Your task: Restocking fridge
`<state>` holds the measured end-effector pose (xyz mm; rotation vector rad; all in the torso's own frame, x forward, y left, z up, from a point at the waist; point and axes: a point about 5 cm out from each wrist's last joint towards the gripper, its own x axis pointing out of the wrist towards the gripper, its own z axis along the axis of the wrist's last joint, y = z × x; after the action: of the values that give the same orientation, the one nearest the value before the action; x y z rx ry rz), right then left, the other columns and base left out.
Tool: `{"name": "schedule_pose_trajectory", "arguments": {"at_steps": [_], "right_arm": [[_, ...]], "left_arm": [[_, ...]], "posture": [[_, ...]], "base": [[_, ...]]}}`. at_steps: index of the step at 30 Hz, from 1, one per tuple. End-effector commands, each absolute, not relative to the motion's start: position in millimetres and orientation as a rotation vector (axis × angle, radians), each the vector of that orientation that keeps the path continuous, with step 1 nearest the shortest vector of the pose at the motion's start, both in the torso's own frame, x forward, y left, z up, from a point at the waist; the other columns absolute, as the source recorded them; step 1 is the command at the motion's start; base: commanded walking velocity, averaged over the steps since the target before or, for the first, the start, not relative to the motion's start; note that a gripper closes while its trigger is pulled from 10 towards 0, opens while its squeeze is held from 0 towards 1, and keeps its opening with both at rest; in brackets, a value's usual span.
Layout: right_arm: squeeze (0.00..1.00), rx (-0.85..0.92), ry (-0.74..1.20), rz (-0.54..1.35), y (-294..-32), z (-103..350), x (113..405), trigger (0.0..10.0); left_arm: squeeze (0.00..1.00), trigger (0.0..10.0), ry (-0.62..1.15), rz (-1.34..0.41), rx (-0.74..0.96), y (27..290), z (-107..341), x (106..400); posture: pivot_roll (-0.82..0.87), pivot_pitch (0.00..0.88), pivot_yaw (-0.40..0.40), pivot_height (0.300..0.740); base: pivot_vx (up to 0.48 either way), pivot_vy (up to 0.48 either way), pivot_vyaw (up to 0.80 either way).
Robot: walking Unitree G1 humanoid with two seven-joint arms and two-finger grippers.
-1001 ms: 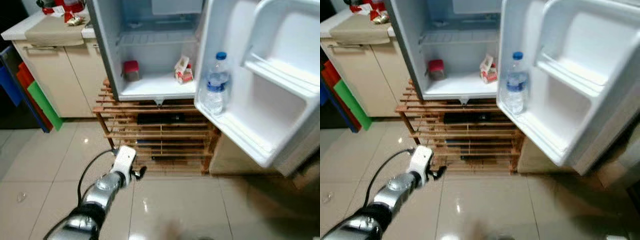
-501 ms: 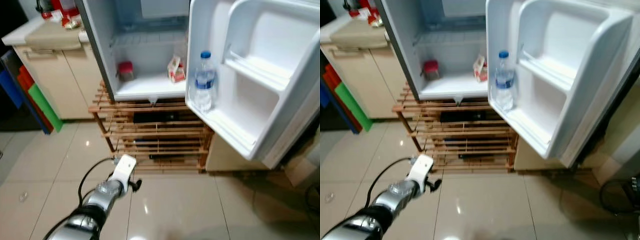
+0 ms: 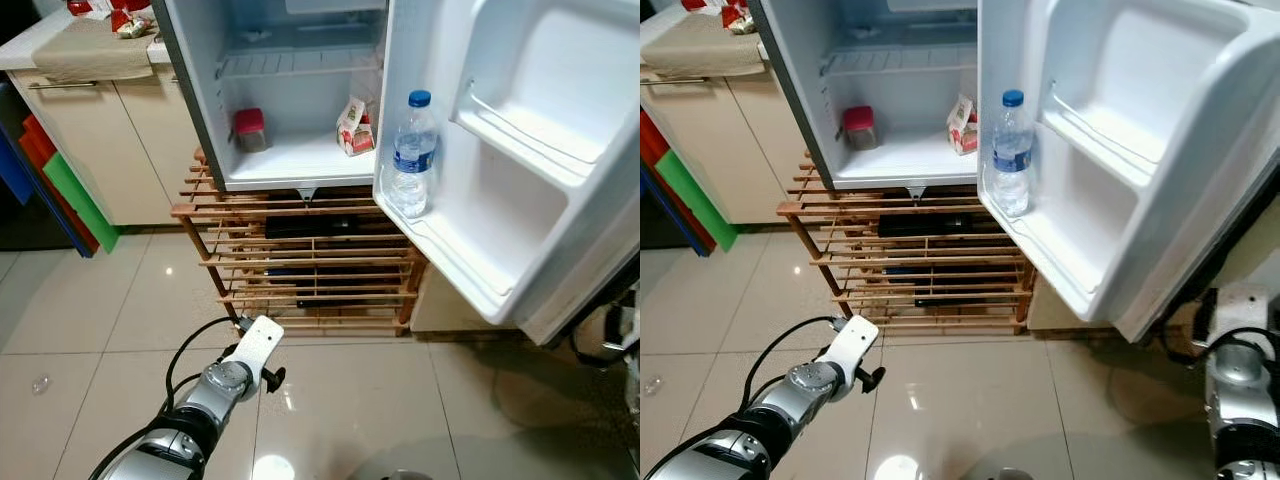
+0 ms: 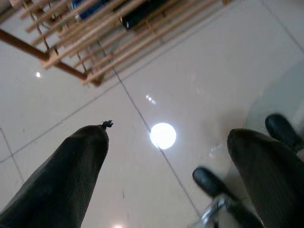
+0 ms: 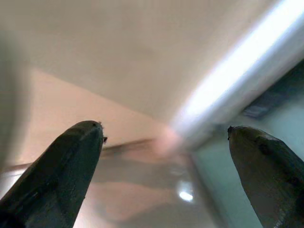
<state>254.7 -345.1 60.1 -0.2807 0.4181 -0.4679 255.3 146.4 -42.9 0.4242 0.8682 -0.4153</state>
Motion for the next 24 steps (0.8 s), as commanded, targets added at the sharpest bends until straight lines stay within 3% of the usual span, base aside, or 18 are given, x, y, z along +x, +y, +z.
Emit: {"name": "schedule_pose_trajectory", "arguments": {"at_steps": [1,3,4,5,7,10,19,24], "right_arm": [[0.00,-0.178,0.413,-0.225,-308.3,59.5,257.4,10.0],[0.00,-0.178,0.413,-0.225,-308.3,59.5,257.4,10.0],[0.00,-0.100,0.447,0.123,-257.8,64.5,247.5,10.0],[0.00,-0.100,0.447,0.123,-257.8,64.5,247.5,10.0],[0.00,-0.096,0.450,0.463,-209.5,80.9,231.0,10.0],[0.00,-0.088,0.383,0.590,-192.0,104.9,229.4,10.0],[0.00,-0.150,0.494,0.309,-228.9,86.2,235.5,10.0],[0.00,-0.219,0.326,-0.021,-246.5,102.6,263.1,10.0]], "left_arm": [[0.00,10.0,0.989,-0.426,0.460,153.7,-61.2,230.3],[0.00,10.0,0.989,-0.426,0.460,153.7,-61.2,230.3],[0.00,10.0,1.058,-0.409,0.494,161.0,-72.0,212.8],[0.00,10.0,1.058,-0.409,0.494,161.0,-72.0,212.8],[0.00,10.0,1.090,-0.425,0.514,161.2,-77.7,202.8],[0.00,10.0,1.101,-0.485,0.498,147.6,-81.2,196.8],[0.00,10.0,1.007,-0.424,0.453,134.1,-72.9,213.1],[0.00,10.0,0.710,-0.322,0.354,114.5,-38.5,260.3]], "posture": [[-0.17,0.000,0.060,0.740],[-0.17,0.000,0.060,0.740],[-0.21,0.000,0.079,0.740],[-0.21,0.000,0.079,0.740],[-0.22,0.000,0.086,0.740],[-0.22,0.000,0.086,0.740],[-0.20,0.000,0.081,0.740],[-0.17,0.000,0.074,0.740]], "base": [[0.000,0.000,0.00],[0.000,0.000,0.00],[0.000,0.000,0.00],[0.000,0.000,0.00],[0.000,0.000,0.00],[0.000,0.000,0.00],[0.000,0.000,0.00],[0.000,0.000,0.00]]}}
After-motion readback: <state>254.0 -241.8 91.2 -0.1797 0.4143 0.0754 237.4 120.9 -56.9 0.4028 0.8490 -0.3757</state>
